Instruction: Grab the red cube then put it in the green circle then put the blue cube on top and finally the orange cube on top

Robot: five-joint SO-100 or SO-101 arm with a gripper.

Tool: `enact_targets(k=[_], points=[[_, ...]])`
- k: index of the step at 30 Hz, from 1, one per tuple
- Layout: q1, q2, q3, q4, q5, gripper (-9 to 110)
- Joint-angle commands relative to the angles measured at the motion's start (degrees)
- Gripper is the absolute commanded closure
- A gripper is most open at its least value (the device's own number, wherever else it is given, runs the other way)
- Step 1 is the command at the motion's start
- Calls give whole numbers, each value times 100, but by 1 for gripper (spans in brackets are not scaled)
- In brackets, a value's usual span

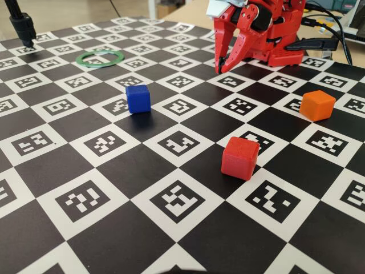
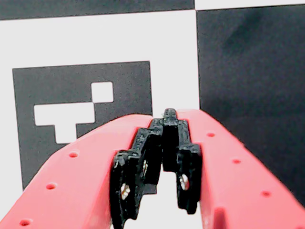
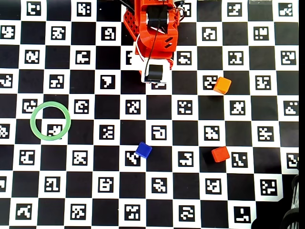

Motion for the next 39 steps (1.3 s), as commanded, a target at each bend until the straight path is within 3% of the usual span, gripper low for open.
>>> enact_targets(k=[1, 19, 30, 39], points=[[-35, 290, 308, 360, -26, 107], [-9, 290, 299, 167, 202, 107], [-229, -2039, -2602, -62, 2391, 107], [-940, -4342, -5827, 1028, 4896, 107]])
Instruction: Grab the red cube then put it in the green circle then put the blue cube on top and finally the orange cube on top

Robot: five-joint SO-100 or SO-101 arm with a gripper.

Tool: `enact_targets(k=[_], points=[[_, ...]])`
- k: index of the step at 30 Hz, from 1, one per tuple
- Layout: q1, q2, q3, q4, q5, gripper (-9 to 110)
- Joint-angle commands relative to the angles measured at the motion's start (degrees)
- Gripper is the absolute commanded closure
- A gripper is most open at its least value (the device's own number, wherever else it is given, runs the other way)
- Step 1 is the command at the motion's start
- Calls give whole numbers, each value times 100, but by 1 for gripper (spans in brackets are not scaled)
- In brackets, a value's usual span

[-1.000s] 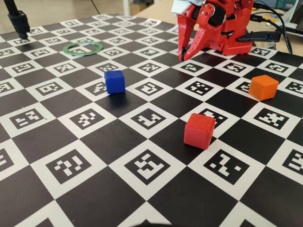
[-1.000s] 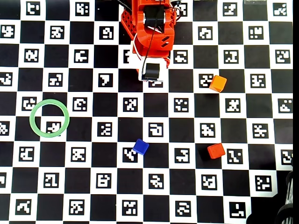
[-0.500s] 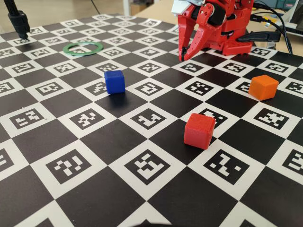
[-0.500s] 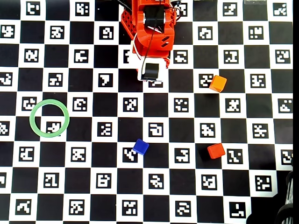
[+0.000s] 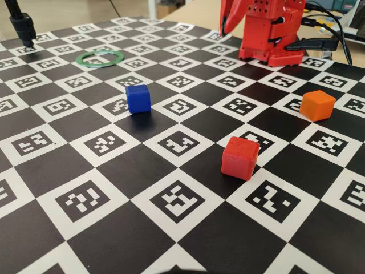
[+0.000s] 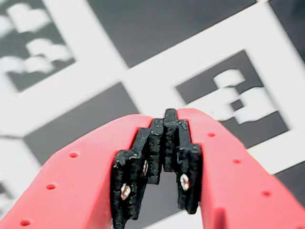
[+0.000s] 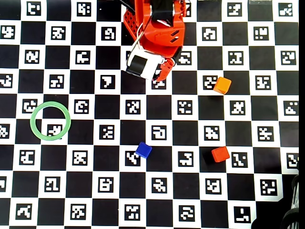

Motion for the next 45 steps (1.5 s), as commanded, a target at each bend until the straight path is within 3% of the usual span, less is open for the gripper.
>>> enact_targets(k=[1, 9, 14, 33, 45], points=[[-290, -1055, -1731, 396, 1389, 107], [-861, -3199, -4702, 1898, 3920, 107], [-923, -4017, -6047, 2347, 4948, 104], [-1714, -5836, -7225, 2347, 6917, 63], [-2021, -7031, -7796, 2241, 7638, 58]])
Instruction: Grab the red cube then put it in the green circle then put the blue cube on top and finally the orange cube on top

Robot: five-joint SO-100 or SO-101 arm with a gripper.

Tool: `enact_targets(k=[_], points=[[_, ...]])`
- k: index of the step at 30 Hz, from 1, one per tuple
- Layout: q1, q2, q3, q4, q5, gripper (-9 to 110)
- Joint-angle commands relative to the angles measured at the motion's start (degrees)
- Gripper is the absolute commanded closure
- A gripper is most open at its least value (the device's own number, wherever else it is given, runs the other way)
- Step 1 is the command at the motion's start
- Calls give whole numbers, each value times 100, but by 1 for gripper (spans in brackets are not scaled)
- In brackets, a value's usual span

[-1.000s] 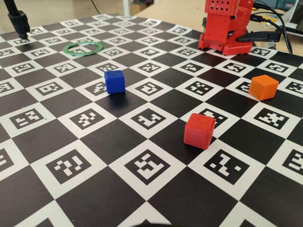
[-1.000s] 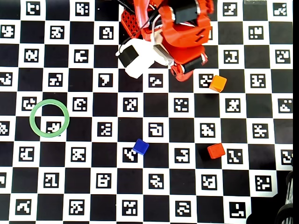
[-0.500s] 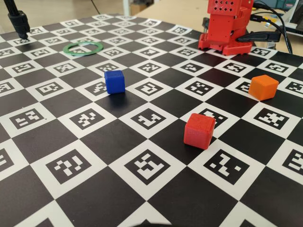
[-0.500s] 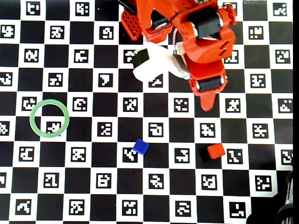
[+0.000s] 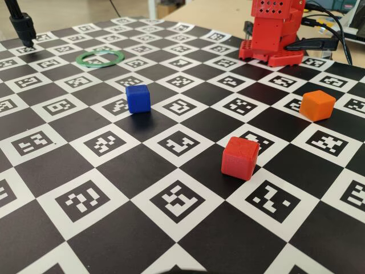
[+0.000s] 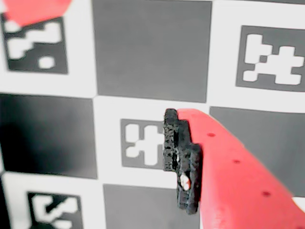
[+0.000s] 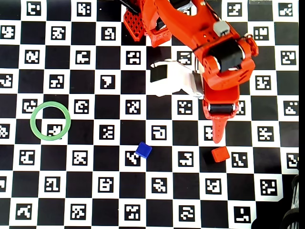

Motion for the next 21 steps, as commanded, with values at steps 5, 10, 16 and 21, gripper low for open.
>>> enact_targets(k=[5, 10, 16, 21], points=[[-105, -782, -976, 448, 123, 57], [-26, -1143, -1090, 35, 88, 56], [-9, -1389, -791, -659, -79, 56], [9, -1687, -721, -1160, -167, 57]])
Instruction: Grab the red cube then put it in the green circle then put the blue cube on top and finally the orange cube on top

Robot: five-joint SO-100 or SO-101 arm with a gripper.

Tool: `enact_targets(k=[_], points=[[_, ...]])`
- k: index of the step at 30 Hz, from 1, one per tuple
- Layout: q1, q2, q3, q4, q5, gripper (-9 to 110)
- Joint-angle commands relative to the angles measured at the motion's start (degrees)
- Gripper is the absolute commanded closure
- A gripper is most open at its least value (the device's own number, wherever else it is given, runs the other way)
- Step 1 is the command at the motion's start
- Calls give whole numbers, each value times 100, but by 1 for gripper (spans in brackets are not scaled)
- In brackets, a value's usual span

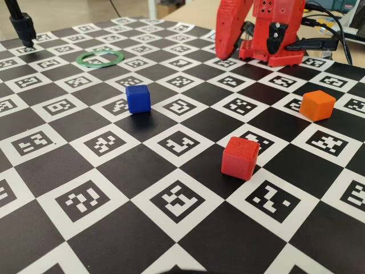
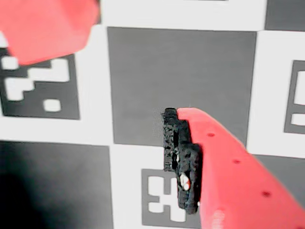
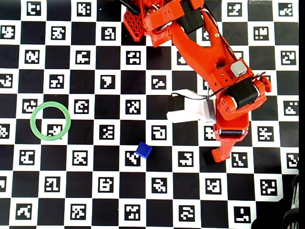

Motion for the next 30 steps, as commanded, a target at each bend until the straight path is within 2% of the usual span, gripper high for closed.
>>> enact_targets(k=[1, 30], points=[[79, 9, -105, -281, -53, 57], [0, -1626, -677, -1099, -185, 57]])
